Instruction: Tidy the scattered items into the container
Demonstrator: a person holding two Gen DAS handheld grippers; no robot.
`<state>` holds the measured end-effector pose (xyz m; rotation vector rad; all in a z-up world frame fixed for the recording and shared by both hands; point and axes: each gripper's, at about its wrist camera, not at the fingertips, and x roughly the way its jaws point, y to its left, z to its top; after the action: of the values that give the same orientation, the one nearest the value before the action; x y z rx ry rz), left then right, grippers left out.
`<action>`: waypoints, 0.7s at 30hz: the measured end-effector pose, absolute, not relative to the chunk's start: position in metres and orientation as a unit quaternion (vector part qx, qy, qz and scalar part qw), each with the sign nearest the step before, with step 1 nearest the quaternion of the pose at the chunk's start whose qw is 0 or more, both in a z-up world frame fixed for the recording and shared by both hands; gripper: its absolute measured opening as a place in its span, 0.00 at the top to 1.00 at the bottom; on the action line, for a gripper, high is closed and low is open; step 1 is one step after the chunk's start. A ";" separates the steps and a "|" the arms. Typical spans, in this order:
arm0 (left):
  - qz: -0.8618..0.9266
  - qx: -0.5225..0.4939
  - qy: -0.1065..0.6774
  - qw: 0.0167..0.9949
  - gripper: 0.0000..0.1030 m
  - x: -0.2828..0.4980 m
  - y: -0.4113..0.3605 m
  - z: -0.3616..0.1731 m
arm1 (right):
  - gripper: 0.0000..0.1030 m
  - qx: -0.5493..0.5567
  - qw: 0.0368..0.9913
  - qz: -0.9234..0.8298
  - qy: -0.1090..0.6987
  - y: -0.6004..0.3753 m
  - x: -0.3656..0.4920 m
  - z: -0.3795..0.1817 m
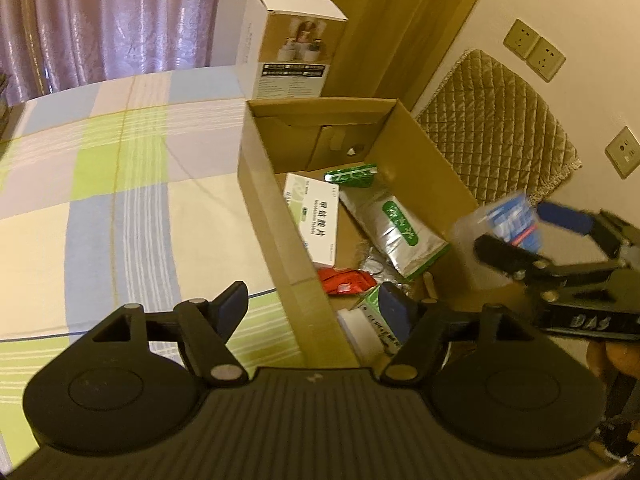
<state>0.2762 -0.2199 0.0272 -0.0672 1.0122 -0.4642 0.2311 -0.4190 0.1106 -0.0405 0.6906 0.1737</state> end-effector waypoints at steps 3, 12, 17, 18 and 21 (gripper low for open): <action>-0.215 -0.035 0.481 0.849 0.33 0.275 -0.212 0.025 | 0.00 -0.014 0.936 0.078 0.344 -0.423 0.228 0.108; -0.211 -0.034 0.485 0.848 0.29 0.256 -0.199 0.021 | 0.00 0.046 0.929 0.040 0.365 -0.448 0.194 0.102; -0.221 -0.028 0.477 0.850 0.23 0.235 -0.207 0.029 | 0.00 0.057 0.928 0.033 0.366 -0.455 0.165 0.110; -0.222 -0.026 0.475 0.851 0.21 0.229 -0.209 0.031 | 0.00 0.059 0.928 0.032 0.367 -0.457 0.158 0.111; -0.224 -0.016 0.466 0.856 0.13 0.212 -0.215 0.039 | 0.00 0.070 0.926 0.031 0.370 -0.459 0.139 0.117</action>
<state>0.2118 -0.2153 0.0389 -0.0342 0.9796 -0.4716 0.1390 -0.4586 0.1166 0.1429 0.7583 0.0627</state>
